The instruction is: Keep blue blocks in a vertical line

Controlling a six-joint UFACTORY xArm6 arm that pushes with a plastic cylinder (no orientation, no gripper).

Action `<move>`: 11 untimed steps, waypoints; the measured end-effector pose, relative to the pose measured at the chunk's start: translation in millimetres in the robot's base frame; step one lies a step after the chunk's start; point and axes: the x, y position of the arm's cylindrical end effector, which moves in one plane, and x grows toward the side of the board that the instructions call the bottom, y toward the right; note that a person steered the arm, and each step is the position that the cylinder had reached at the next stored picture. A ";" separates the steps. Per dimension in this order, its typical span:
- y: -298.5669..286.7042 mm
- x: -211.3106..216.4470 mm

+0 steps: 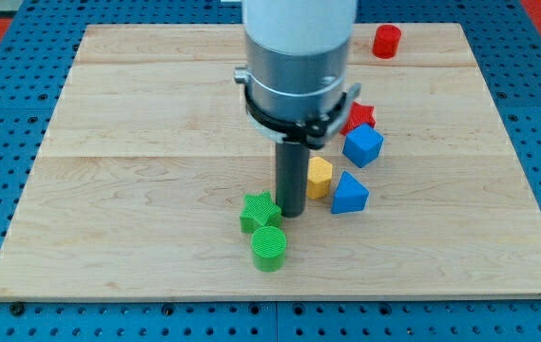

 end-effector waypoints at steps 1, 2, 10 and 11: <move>-19.2 1.3; -8.2 4.2; 82.0 -120.2; 84.6 -153.0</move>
